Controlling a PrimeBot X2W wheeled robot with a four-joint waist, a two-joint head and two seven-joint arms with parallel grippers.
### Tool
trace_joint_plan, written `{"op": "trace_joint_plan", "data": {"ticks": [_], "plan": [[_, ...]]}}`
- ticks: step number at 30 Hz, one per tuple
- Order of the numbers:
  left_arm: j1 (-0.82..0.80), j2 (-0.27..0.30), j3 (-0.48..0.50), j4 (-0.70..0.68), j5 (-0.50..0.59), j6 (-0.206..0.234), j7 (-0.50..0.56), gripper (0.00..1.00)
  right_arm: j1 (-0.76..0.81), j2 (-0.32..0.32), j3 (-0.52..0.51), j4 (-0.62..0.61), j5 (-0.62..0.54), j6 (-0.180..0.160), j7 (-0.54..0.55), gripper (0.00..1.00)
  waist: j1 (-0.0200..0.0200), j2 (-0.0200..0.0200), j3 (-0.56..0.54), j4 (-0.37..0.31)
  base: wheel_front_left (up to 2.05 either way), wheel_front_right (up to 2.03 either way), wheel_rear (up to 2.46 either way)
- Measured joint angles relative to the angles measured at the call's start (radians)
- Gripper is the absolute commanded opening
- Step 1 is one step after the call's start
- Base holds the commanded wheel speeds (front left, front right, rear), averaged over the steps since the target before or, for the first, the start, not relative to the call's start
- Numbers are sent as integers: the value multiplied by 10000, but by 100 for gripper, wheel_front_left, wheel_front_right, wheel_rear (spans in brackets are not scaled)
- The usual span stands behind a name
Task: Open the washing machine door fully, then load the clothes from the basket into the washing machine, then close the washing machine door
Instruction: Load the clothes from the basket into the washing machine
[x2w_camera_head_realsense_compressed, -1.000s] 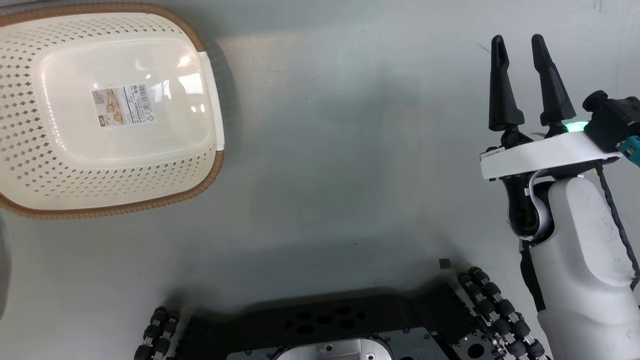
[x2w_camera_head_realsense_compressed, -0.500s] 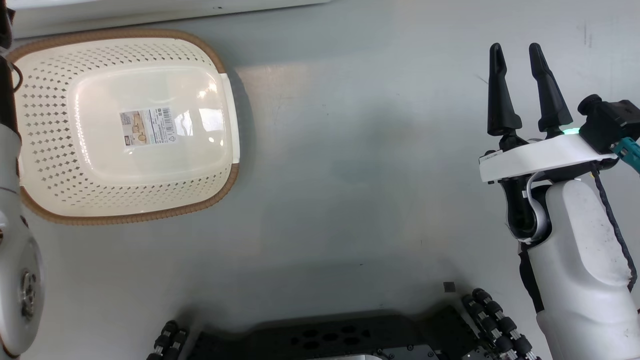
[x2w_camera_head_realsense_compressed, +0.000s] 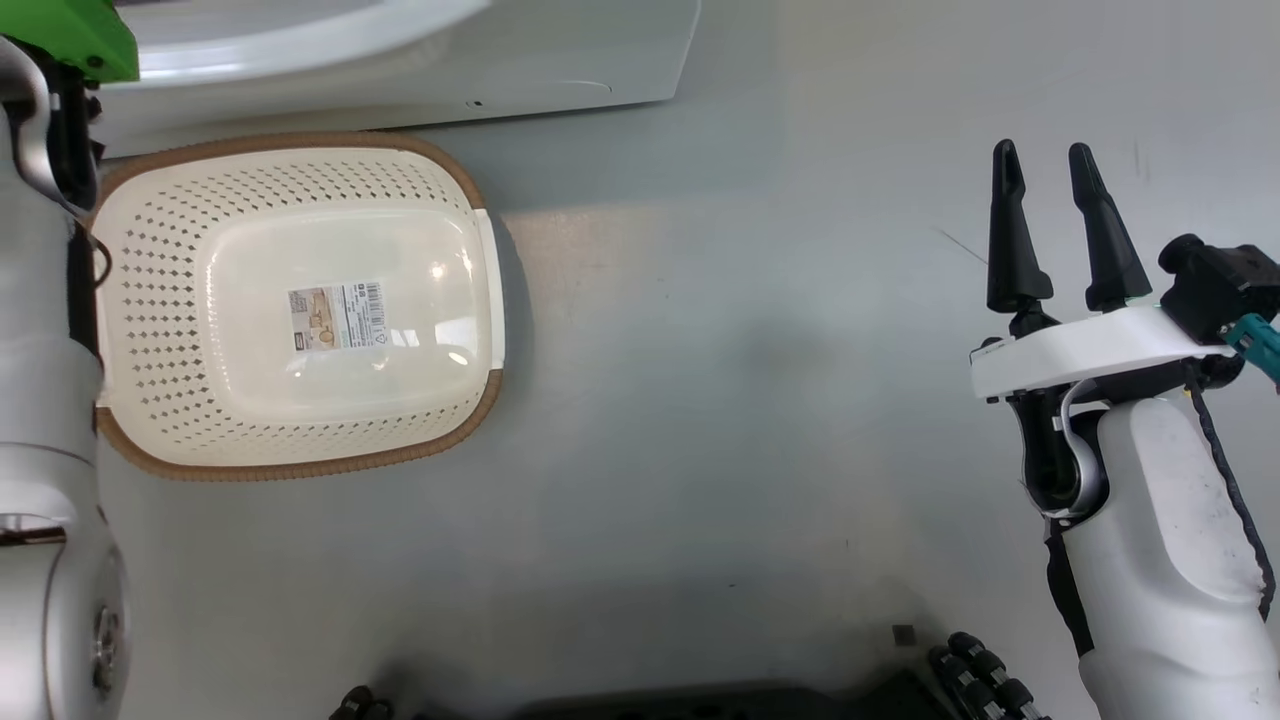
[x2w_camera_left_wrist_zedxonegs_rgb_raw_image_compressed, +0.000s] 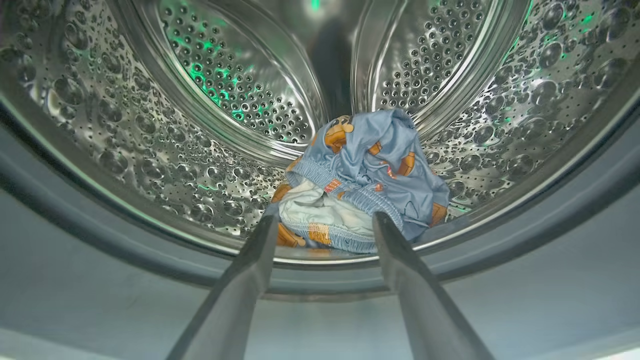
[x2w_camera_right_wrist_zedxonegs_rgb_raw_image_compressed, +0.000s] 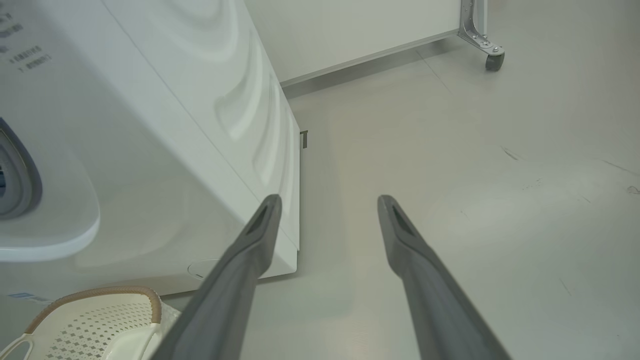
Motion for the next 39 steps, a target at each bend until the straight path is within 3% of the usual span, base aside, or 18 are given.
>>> {"op": "trace_joint_plan", "data": {"ticks": [8,39], "plan": [[946,-420,253,-537,-205,0,-29,100,58,-2,-23,104,-48,-2,0,100,0,0,-742,161,0,0,0],[5501,-817,1043,-4230,111,186,-33,100,1155,-13,-119,355,-44,-2,0,100,0,0,-3347,425,0,0,0]]}}
